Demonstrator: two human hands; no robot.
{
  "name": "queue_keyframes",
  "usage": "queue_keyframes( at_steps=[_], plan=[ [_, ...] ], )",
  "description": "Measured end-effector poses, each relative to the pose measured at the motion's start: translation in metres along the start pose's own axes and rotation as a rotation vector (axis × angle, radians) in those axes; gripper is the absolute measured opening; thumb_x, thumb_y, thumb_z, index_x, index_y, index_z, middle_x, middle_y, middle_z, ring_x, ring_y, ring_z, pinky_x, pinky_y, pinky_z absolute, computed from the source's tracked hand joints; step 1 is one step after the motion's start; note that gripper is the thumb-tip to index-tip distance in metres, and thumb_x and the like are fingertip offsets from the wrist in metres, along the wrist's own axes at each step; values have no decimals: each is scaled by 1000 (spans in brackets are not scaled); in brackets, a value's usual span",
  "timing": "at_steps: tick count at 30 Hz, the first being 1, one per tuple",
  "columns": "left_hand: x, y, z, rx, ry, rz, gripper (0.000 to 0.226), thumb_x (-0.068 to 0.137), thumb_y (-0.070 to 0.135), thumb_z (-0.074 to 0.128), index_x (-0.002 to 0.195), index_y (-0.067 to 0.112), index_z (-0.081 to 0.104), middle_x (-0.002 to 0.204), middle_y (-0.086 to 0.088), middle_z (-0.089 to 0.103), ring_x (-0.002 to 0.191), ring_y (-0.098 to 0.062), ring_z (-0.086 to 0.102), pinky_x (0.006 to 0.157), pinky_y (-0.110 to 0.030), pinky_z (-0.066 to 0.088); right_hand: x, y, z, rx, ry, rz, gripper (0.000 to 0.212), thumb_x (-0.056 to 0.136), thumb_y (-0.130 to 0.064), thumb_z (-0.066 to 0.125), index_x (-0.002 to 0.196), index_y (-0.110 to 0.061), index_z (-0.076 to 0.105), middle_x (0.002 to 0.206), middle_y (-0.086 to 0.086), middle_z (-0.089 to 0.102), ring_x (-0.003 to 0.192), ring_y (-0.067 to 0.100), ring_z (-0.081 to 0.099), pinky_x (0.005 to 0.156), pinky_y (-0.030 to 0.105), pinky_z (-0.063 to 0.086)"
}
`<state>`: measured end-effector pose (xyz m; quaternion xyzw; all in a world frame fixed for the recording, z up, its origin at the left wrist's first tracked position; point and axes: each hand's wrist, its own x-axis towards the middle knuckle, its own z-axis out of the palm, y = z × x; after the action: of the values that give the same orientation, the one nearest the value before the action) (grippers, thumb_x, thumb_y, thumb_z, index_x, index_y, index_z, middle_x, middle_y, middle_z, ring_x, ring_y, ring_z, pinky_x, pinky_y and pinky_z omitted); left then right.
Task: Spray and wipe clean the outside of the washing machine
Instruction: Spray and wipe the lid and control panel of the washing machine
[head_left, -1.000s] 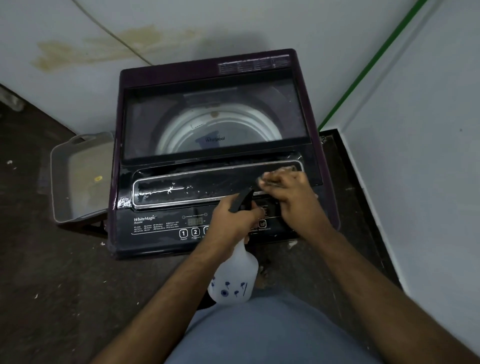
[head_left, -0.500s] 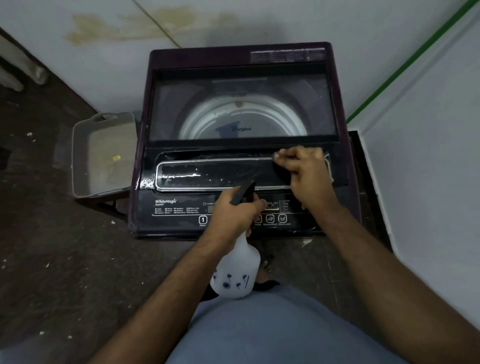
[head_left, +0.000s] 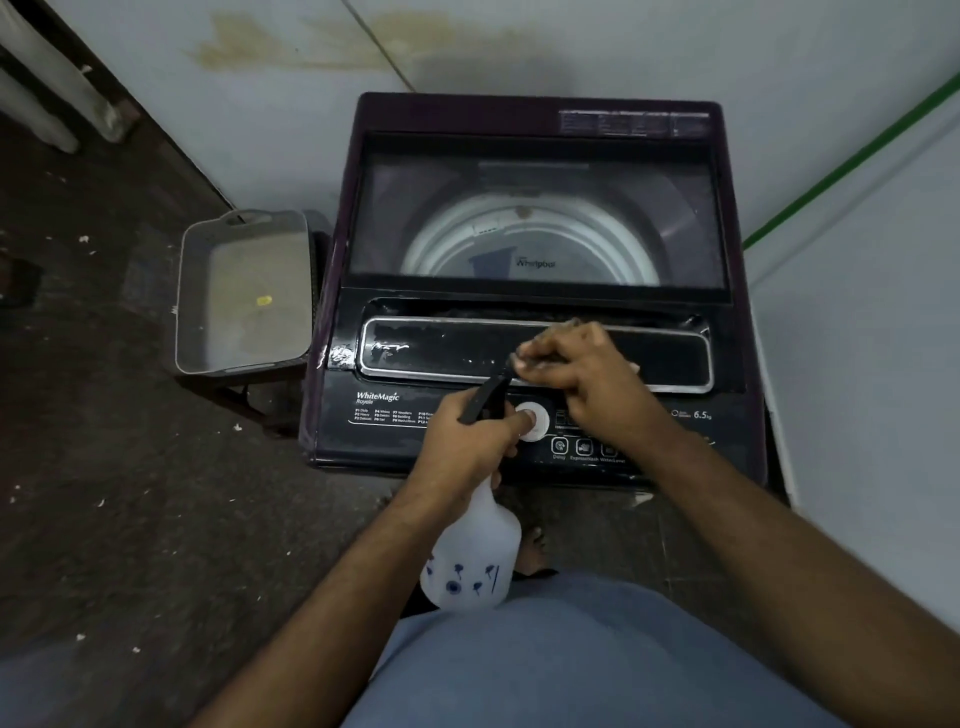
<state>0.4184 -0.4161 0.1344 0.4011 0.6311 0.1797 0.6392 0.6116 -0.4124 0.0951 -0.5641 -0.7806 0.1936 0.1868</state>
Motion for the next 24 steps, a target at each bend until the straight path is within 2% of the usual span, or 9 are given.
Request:
queue_keyframes(
  at_steps=[2, 5, 9, 12, 14, 16, 18, 21, 24],
  plan=[
    [2, 3, -8, -23, 2, -14, 18, 90, 16, 79, 79, 10, 67, 58, -4, 61, 53, -16, 57, 43, -27, 40, -6, 13, -10, -8, 42, 44, 50, 89, 7, 56, 125, -24, 74, 129, -5, 65, 115, 23, 47, 102, 21, 29],
    [5, -1, -21, -40, 23, -7, 17, 90, 16, 79, 80, 11, 66, 59, -2, 60, 54, -15, 57, 44, -28, 41, 23, 9, 0, 15, 156, 181, 48, 90, 8, 58, 122, -22, 75, 121, -3, 67, 109, 27, 48, 105, 28, 37],
    [1, -5, -31, -21, 0, 16, 19, 91, 14, 77, 76, 12, 67, 60, -4, 59, 58, -20, 57, 47, -29, 43, 36, -19, 24, 34, 23, 26, 42, 91, 4, 59, 120, -21, 76, 124, -3, 67, 113, 21, 46, 104, 9, 21],
    [3, 1, -43, -55, -9, -1, 18, 90, 15, 78, 78, 10, 66, 64, -7, 61, 60, -21, 58, 46, -29, 43, 28, -10, 8, 21, -24, -39, 44, 91, -7, 49, 121, -22, 76, 127, -5, 67, 115, 28, 53, 104, 10, 20],
    [5, 1, -54, -80, 17, -18, 18, 90, 15, 79, 81, 10, 65, 69, -8, 63, 62, -20, 59, 43, -26, 41, 39, -9, 11, 14, 55, 38, 47, 88, -1, 49, 119, -22, 77, 121, -3, 68, 109, 31, 54, 103, 10, 22],
    [7, 0, -59, -78, 29, -13, 18, 90, 14, 79, 81, 10, 63, 67, -8, 61, 62, -21, 59, 41, -25, 39, 61, -23, 23, 19, 115, 104, 50, 84, 9, 54, 118, -20, 77, 117, 0, 69, 107, 30, 51, 101, 19, 32],
    [8, -3, -66, -75, 38, 1, 20, 89, 14, 79, 79, 10, 63, 62, -4, 58, 58, -19, 57, 43, -26, 40, 73, -44, 36, 37, 72, 35, 50, 83, 11, 59, 117, -20, 78, 118, 1, 68, 108, 25, 47, 98, 27, 34],
    [9, -4, -78, -76, 42, -6, 20, 90, 14, 78, 77, 11, 62, 61, -3, 59, 60, -18, 58, 48, -29, 44, 62, -41, 37, 24, -96, -136, 49, 85, 5, 59, 122, -23, 75, 128, -2, 65, 113, 29, 51, 98, 28, 30],
    [9, -3, -94, -95, 59, -18, 20, 91, 15, 78, 78, 12, 63, 64, -2, 61, 64, -17, 62, 45, -28, 43, 57, -31, 25, 24, -23, -96, 46, 87, -1, 53, 120, -22, 77, 124, -2, 67, 111, 29, 52, 102, 23, 31]
  ],
)
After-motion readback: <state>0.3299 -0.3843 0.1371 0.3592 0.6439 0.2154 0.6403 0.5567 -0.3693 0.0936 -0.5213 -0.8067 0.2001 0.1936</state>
